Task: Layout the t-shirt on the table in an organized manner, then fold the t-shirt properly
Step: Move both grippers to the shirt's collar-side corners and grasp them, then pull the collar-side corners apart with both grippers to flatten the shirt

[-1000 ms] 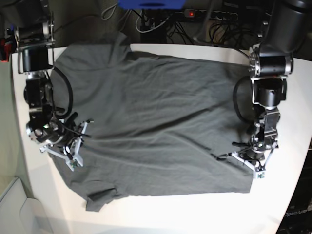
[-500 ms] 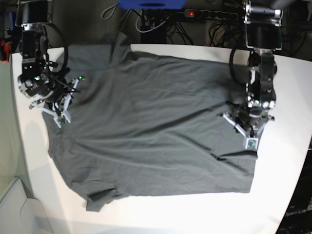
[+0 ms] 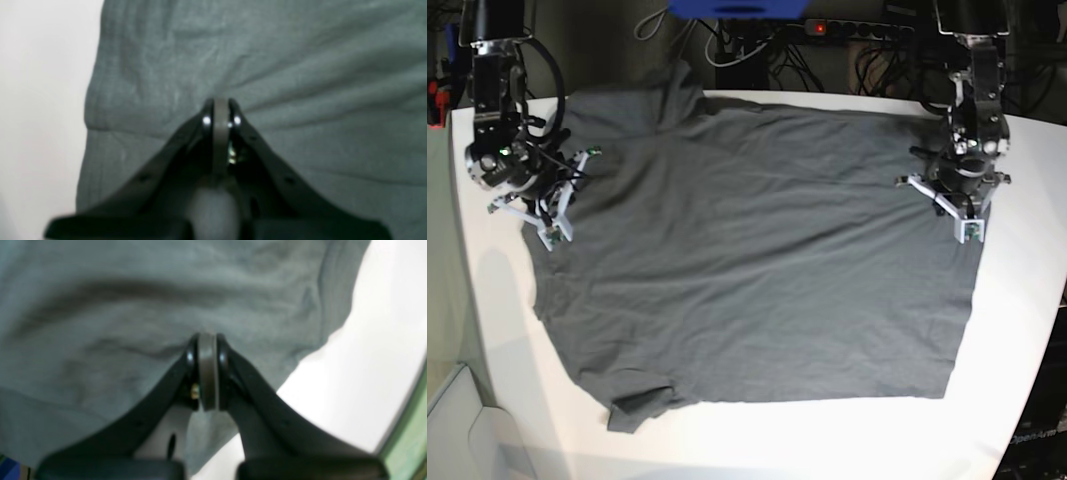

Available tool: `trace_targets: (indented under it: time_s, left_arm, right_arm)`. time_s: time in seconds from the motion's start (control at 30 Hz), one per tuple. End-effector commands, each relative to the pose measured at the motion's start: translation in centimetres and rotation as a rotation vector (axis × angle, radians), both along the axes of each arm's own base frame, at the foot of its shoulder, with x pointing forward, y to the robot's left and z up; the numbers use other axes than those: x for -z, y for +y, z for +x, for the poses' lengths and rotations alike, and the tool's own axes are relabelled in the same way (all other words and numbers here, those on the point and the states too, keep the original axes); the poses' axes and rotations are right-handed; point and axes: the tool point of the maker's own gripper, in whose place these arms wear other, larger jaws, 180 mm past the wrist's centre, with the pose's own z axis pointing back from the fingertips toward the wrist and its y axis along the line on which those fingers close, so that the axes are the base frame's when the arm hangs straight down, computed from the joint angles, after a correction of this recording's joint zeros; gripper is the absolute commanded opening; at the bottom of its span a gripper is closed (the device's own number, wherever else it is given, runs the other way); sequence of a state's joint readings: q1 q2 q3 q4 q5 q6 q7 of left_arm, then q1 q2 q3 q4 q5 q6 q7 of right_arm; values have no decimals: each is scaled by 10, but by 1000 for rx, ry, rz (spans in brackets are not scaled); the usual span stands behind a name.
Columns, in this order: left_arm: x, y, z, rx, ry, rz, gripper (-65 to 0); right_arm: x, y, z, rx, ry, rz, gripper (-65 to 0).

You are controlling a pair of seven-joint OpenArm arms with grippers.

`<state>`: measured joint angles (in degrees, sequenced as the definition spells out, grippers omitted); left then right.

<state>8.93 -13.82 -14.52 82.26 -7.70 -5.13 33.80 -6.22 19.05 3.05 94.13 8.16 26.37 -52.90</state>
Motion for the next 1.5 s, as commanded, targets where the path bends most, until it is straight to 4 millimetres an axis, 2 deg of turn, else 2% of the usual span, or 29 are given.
trace_targets:
  time_s: [0.0,0.27,0.33,0.47,0.67,0.8,0.97,1.07,1.17,1.27,1.37,1.43,1.47]
  left_arm:
    - [11,6,-17,-7,75,17,-648]
    - [9,5,-14,-6,68,17,-648]
    - [3,5,-5,-6,46,17,-648]
    - [-1,5,1,-6,32,17,-648]
    - [-47,-5,20,33,-97,39,-647]
    - [-71,-12,23,51,-113,49,-645]
    - [-84,-22,5,70,-45,56,-645]
    - [-88,-30,-10,84,-28,56,-639]
    - [-86,-34,-23,96,-19,59,-568]
    - [-78,-33,-33,94,18,59,-417]
    - [-74,-20,-48,56,43,66,-268]
    - [-70,-12,-58,37,59,74,-231]
    - [-68,-8,-63,26,71,78,-232]
  right_arm:
    - [-11,-4,10,-4,-42,-5,-650]
    - [-8,-5,10,0,-35,-3,-650]
    - [-8,-5,10,0,-35,-3,-650]
    - [-11,-4,12,-2,-45,-4,-650]
    - [-33,-23,24,24,-101,-38,-644]
    - [-52,-31,26,48,-157,-51,-565]
    - [-68,-36,4,77,-200,-63,-443]
    - [-74,-37,-15,100,-210,-65,-398]
    - [-69,-36,-35,125,-189,-54,-383]
    - [-59,-34,-48,127,-149,-47,-380]
    - [-52,-28,-58,133,-129,-30,-380]
    - [-48,-28,-66,134,-107,-32,-380]
    - [-47,-28,-69,134,-100,-30,-380]
